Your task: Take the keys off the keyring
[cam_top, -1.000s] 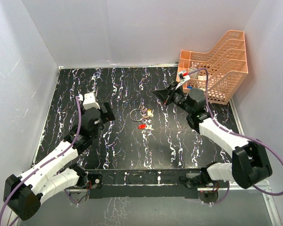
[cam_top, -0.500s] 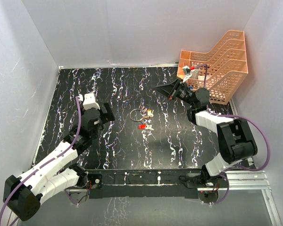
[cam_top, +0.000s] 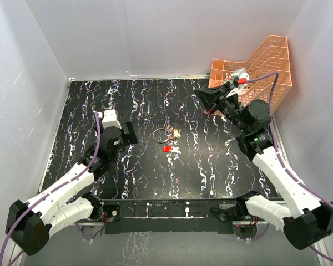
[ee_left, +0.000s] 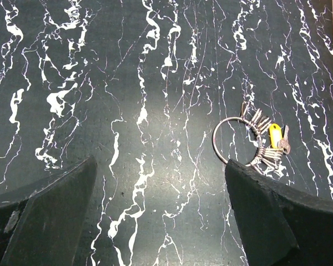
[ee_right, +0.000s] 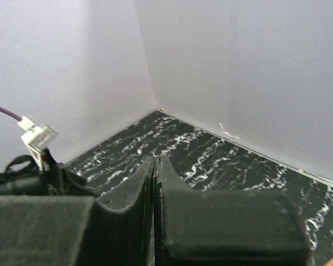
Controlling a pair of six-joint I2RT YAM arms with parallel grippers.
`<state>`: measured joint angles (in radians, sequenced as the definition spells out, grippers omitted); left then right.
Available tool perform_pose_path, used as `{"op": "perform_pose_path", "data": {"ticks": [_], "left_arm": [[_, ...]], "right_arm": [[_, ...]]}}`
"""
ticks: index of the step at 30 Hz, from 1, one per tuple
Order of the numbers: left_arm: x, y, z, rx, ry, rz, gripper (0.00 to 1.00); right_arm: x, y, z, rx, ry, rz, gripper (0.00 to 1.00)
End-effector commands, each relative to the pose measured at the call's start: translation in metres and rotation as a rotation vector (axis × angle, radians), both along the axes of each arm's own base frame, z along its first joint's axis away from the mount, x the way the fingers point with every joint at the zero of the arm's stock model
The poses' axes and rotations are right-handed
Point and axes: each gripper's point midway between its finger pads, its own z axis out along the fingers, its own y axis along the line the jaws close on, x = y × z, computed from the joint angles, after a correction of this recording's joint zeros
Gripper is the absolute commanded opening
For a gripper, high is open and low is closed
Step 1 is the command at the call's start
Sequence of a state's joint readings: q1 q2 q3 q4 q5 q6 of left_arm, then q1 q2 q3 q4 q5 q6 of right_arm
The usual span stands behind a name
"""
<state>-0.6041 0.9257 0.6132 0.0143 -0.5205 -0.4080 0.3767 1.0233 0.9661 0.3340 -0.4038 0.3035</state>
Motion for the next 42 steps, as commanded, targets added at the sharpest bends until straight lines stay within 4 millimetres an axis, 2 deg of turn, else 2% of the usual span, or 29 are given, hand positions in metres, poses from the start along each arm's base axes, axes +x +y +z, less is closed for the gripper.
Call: {"op": "perform_pose_path", "data": {"ticks": [1,4,7,9,11,16,17,18,21,23,24,25,26,27,28,32,33,34,36,37,41,42], "left_arm": [[0.005,-0.007,0.021,-0.025,-0.031,-0.021,0.99],[0.006,-0.009,0.024,-0.028,-0.036,-0.032,0.99],[0.006,-0.010,0.026,-0.027,-0.037,-0.040,0.99],[0.006,-0.010,0.029,-0.030,-0.042,-0.041,0.99],[0.005,-0.010,0.031,-0.035,-0.046,-0.045,0.99],[0.003,-0.009,0.031,-0.037,-0.050,-0.047,0.99],[0.003,-0.009,0.031,-0.038,-0.051,-0.047,0.99],[0.003,-0.009,0.031,-0.037,-0.050,-0.044,0.99],[0.003,-0.009,0.029,-0.034,-0.045,-0.044,0.99],[0.003,-0.008,0.030,-0.033,-0.047,-0.042,0.99],[0.003,-0.008,0.030,-0.032,-0.046,-0.041,0.99],[0.004,-0.008,0.030,-0.031,-0.046,-0.040,0.99],[0.004,-0.008,0.030,-0.032,-0.047,-0.041,0.99],[0.004,-0.009,0.029,-0.031,-0.044,-0.044,0.99],[0.004,-0.009,0.029,-0.032,-0.045,-0.044,0.99],[0.003,-0.009,0.028,-0.032,-0.041,-0.047,0.99],[0.003,-0.009,0.028,-0.033,-0.041,-0.047,0.99],[0.003,-0.010,0.028,-0.034,-0.042,-0.048,0.99],[0.002,-0.009,0.028,-0.033,-0.043,-0.046,0.99],[0.002,-0.008,0.028,-0.034,-0.045,-0.045,0.99],[0.003,-0.008,0.028,-0.037,-0.053,-0.042,0.99],[0.003,-0.008,0.028,-0.035,-0.053,-0.040,0.99]], "right_arm": [[0.006,-0.016,0.001,-0.083,-0.034,-0.106,0.00],[-0.007,-0.011,0.017,-0.059,-0.089,-0.052,0.00],[-0.020,-0.013,0.030,0.038,-0.121,-0.030,0.00],[-0.032,-0.013,0.035,0.079,-0.176,0.005,0.00],[-0.038,-0.005,0.035,0.035,-0.190,0.058,0.00],[-0.020,0.004,0.028,-0.073,-0.100,0.060,0.00],[-0.016,0.001,0.028,-0.072,-0.090,0.039,0.24],[-0.013,-0.001,0.028,-0.067,-0.080,0.020,0.00],[-0.014,-0.004,0.030,-0.068,-0.091,0.004,0.00],[-0.007,-0.009,0.034,-0.065,-0.070,-0.039,0.01],[-0.004,-0.009,0.033,-0.073,-0.055,-0.049,0.23],[-0.004,-0.009,0.032,-0.085,-0.050,-0.046,0.60],[-0.004,-0.009,0.032,-0.088,-0.056,-0.046,0.89],[-0.006,-0.008,0.033,-0.084,-0.063,-0.039,0.97],[-0.008,-0.007,0.034,-0.082,-0.074,-0.030,0.98],[-0.010,-0.008,0.036,-0.062,-0.084,-0.032,0.97],[-0.009,-0.008,0.036,-0.062,-0.084,-0.032,0.91],[-0.009,-0.008,0.036,-0.063,-0.083,-0.032,0.75],[-0.005,-0.007,0.035,-0.065,-0.068,-0.036,0.20],[-0.002,-0.008,0.033,-0.063,-0.053,-0.047,0.01],[0.017,-0.010,0.014,-0.076,0.039,-0.103,0.01],[0.022,-0.010,0.006,-0.096,0.067,-0.113,0.18]]}}
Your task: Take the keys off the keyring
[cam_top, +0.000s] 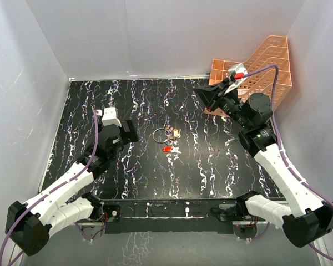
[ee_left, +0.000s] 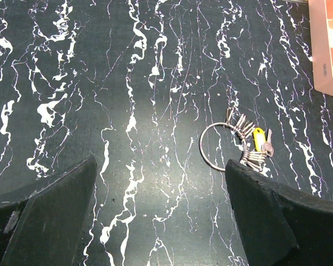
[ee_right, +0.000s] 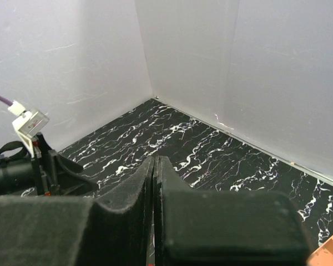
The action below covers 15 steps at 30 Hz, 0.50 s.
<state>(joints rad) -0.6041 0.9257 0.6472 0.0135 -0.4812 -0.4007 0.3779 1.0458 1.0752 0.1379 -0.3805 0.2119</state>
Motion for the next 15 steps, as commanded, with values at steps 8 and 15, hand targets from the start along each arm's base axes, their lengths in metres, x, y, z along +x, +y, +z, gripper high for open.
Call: {"op": "perform_pose_path", "data": {"ticks": [8,15], "left_arm": [[0.003,0.000,0.009,-0.005,-0.018,0.004,0.99],[0.000,0.013,0.014,-0.007,-0.034,0.064,0.99]], "right_arm": [[0.011,0.022,-0.126,-0.336,0.254,-0.188,0.59],[-0.015,0.014,-0.206,-0.365,0.377,-0.222,0.50]]}}
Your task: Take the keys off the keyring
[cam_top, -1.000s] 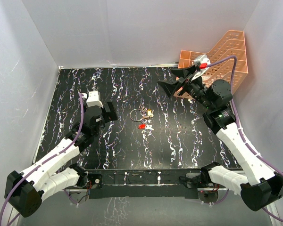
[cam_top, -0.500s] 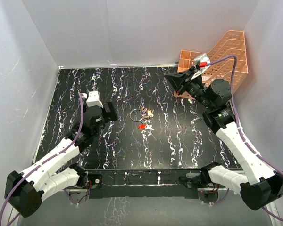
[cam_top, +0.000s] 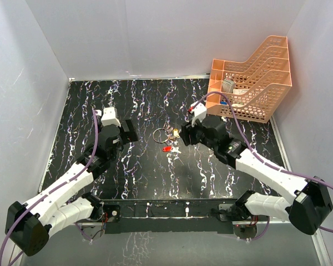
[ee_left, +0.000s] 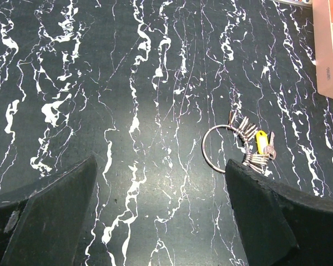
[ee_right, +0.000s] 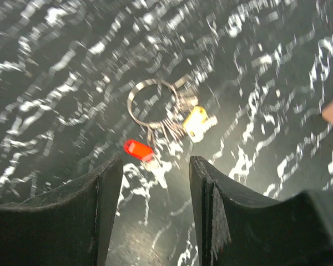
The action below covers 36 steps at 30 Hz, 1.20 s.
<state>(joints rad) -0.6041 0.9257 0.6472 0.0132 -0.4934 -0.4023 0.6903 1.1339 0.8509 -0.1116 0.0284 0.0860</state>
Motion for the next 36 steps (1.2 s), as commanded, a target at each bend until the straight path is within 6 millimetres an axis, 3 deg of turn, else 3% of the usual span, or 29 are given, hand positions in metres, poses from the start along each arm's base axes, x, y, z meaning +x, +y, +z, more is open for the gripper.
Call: {"op": "perform_pose_path", "data": {"ticks": [1,7,17,36], "left_arm": [[-0.001,0.012,0.013,-0.010,-0.032,0.058,0.99],[-0.002,0.013,0.007,-0.004,-0.017,0.060,0.99],[-0.002,0.014,0.000,0.023,0.003,0.064,0.99],[-0.006,0.022,-0.005,0.034,0.007,0.090,0.99]], "right_arm": [[0.003,-0.022,-0.017,0.006,0.008,-0.119,0.50],[-0.006,-0.007,-0.072,-0.022,0.131,-0.093,0.45],[0.000,0.018,-0.124,-0.070,0.176,-0.080,0.43],[0.023,0.054,-0.149,-0.011,0.193,-0.050,0.40]]}}
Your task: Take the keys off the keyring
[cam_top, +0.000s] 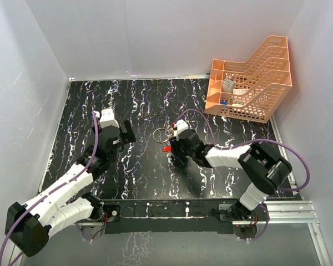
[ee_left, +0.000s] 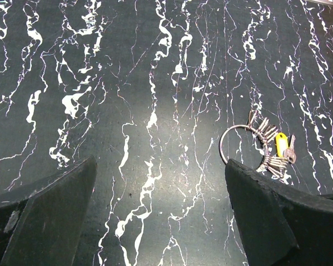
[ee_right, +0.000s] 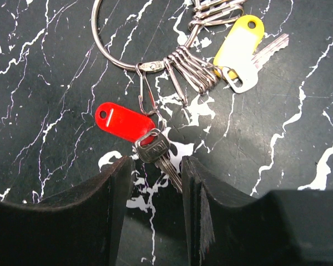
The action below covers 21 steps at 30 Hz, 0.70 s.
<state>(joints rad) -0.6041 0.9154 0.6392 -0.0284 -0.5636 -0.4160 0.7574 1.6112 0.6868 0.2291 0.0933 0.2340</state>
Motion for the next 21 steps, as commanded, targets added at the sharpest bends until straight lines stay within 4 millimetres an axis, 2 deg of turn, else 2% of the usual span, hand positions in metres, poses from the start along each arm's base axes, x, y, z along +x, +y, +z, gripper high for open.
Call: {"op": "perform_pose_path", "data": {"ticks": [1,11,21], "left_arm": [[-0.002,0.006,0.002,0.002,-0.010,0.020,0.99],[-0.002,0.005,0.000,0.001,-0.005,0.014,0.99],[-0.004,0.008,0.003,0.002,-0.022,0.017,0.99]], "right_arm": [[0.023,0.026,0.034,0.104,-0.093,0.002,0.40],[0.032,0.034,0.035,0.114,-0.102,0.000,0.36],[0.038,0.027,0.023,0.070,-0.113,-0.035,0.34]]}}
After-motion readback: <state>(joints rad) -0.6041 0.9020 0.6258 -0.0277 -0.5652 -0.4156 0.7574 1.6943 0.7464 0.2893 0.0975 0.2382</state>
